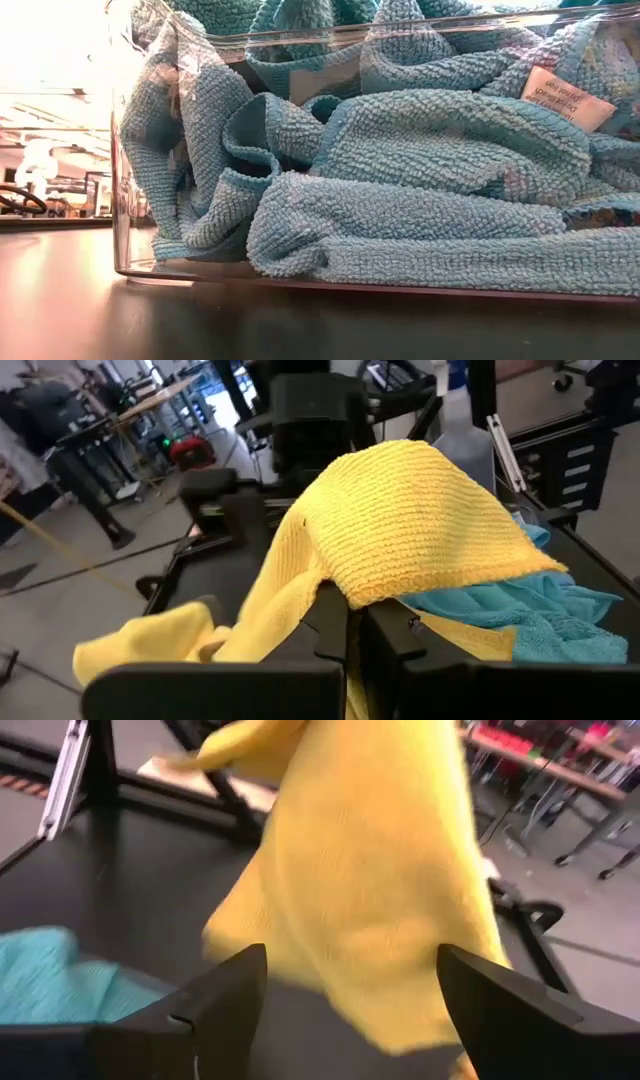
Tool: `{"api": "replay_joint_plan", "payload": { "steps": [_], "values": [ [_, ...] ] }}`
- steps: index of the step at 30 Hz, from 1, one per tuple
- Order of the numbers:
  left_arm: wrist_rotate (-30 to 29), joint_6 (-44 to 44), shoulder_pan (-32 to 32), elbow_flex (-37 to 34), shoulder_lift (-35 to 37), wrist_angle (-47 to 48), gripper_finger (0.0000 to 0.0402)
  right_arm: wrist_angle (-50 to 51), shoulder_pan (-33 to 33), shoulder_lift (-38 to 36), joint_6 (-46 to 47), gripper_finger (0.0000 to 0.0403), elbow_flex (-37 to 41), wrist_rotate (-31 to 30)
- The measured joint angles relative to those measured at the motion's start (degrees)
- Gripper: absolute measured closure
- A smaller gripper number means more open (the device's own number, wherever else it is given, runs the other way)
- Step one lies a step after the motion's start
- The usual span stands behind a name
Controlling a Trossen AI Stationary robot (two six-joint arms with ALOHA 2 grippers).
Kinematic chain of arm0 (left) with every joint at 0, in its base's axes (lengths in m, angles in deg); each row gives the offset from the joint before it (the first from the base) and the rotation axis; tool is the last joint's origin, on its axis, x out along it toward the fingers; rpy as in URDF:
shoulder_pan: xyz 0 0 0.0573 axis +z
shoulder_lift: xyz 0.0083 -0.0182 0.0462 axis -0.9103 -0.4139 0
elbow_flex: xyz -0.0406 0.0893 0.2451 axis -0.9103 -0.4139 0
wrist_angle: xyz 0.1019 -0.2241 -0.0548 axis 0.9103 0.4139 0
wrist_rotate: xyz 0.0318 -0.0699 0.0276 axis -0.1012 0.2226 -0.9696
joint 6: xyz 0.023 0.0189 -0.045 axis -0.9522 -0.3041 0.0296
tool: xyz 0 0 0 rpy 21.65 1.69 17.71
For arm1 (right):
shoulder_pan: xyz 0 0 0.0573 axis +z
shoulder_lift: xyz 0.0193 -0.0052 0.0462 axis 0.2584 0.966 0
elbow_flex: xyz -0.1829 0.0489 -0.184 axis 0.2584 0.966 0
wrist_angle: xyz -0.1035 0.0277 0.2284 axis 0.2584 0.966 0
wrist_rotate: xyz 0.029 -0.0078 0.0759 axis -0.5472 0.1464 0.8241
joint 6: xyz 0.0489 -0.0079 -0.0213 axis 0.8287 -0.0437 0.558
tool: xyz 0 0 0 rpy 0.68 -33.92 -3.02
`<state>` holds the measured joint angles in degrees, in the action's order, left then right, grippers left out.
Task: Sort microfiber towel by color & place in baskets
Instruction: Put the yellow towel into the top transparent bin
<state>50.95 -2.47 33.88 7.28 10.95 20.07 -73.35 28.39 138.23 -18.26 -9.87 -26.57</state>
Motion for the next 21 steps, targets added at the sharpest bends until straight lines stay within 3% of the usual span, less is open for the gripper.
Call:
{"api": "replay_joint_plan", "payload": {
  "steps": [9,17,21],
  "values": [
    [6.57,-7.97,4.15,0.02,-5.42,-7.29,0.0394,-7.29,-1.37,1.56,-2.29,0.0117,-0.02,6.10],
    [12.47,-16.51,6.69,0.02,-8.12,-16.35,0.0394,-9.41,-1.84,2.40,-2.18,0.0117,-0.02,6.63],
    [14.82,-18.45,8.35,0.02,-8.88,-18.06,0.0394,-13.49,-1.84,2.43,-2.73,0.0128,-0.02,10.77]
  ]
}}
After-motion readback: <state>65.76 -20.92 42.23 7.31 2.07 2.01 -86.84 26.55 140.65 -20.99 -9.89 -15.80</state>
